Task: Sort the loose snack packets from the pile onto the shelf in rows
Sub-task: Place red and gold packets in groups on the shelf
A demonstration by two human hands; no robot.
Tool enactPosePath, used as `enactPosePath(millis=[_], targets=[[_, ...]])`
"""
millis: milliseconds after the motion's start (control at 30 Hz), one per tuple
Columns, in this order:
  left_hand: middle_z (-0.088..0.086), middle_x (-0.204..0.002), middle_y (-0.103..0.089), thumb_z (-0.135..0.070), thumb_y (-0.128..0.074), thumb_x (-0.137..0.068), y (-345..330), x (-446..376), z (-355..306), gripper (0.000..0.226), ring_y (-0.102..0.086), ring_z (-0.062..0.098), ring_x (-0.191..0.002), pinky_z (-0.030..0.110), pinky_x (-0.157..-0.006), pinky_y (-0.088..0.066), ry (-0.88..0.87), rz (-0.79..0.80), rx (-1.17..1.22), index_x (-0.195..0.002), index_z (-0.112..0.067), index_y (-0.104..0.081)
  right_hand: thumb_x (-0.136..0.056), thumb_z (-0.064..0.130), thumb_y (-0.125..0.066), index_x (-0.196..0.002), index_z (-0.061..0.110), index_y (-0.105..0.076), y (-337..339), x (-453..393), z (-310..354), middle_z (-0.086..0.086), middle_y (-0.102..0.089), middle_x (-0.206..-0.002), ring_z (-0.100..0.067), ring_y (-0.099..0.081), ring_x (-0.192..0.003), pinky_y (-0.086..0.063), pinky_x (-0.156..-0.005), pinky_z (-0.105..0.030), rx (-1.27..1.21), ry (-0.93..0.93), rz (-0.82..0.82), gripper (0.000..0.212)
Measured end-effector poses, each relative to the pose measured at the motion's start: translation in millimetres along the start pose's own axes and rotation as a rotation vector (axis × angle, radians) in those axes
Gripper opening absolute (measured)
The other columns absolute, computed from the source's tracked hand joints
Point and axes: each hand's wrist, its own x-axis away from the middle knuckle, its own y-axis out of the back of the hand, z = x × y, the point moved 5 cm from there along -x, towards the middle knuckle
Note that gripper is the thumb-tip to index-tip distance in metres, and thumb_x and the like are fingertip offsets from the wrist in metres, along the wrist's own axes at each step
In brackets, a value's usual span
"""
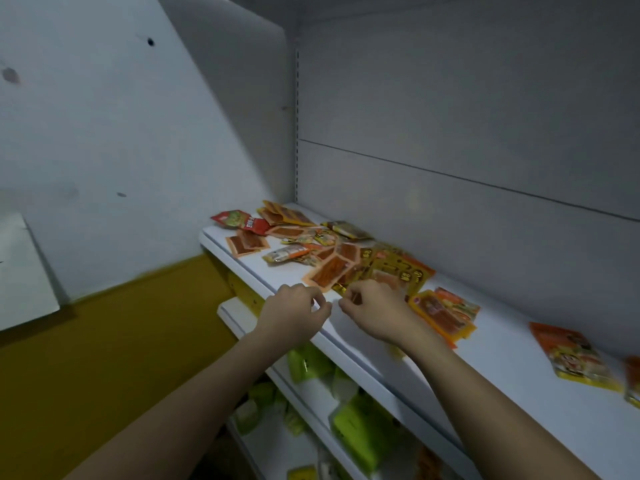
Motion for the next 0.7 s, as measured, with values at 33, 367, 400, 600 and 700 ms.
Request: enactPosePath(millis=[33,367,400,600,700], targets=[[0.001,-0.105,-0.065,-0.046,-0.051,-0.099,4,-6,8,0.029,-0.056,0.020,-0.100,0.036,-0.079,-0.050,-0.005,-0.013,0.004,-0.104,-0.025,-0.071,-0.095,0.037,-0.055,-0.080,0.017,-0.062,-2,-10,3,0.002,-0.062,-0.076,-0.020,-0.060,-0.074,-0.051,-0.068,-0.042,0.010,-0.005,-0.006,0.026],[0.001,-0.093,-0.069,-0.030,-0.056,-0.096,9,-99,59,0.021,-0.061,0.022,-0.092,0.041,-0.078,-0.053,-0.036,-0.150,0.139,-0.094,-0.017,-0.071,-0.095,0.030,-0.057,-0.075,0.015,-0.062,6,-104,-14,0.000,-0.064,-0.071,-0.020,-0.060,-0.069,-0.044,-0.060,-0.035,-0.030,-0.074,-0.108,0.025],[0.001,-0.093,-0.069,-0.027,-0.057,-0.096,7,-109,61,0.019,-0.061,0.022,-0.092,0.041,-0.078,-0.053,-0.050,-0.158,0.156,-0.093,-0.015,-0.070,-0.095,0.031,-0.057,-0.076,0.015,-0.062,9,-120,-22,-0.002,-0.065,-0.071,-0.022,-0.061,-0.070,-0.043,-0.060,-0.034,-0.046,-0.088,-0.136,0.025],[-0.005,-0.099,-0.066,-0.023,-0.059,-0.096,18,-173,80,0.016,-0.060,0.013,-0.090,0.030,-0.076,-0.049,-0.001,-0.221,0.326,-0.109,-0.019,-0.067,-0.090,0.019,-0.058,-0.090,0.016,-0.061,13,-211,-70,-0.011,-0.068,-0.092,-0.031,-0.065,-0.091,-0.051,-0.076,-0.037,-0.058,-0.176,-0.212,0.004],[-0.002,-0.108,-0.068,-0.024,-0.059,-0.098,13,-209,93,0.020,-0.061,0.017,-0.099,0.035,-0.086,-0.051,0.042,-0.143,0.272,-0.115,-0.016,-0.066,-0.089,0.027,-0.066,-0.111,0.013,-0.061,4,-243,-87,-0.013,-0.059,-0.108,-0.033,-0.059,-0.102,-0.045,-0.077,-0.034,0.059,-0.170,-0.178,0.026]])
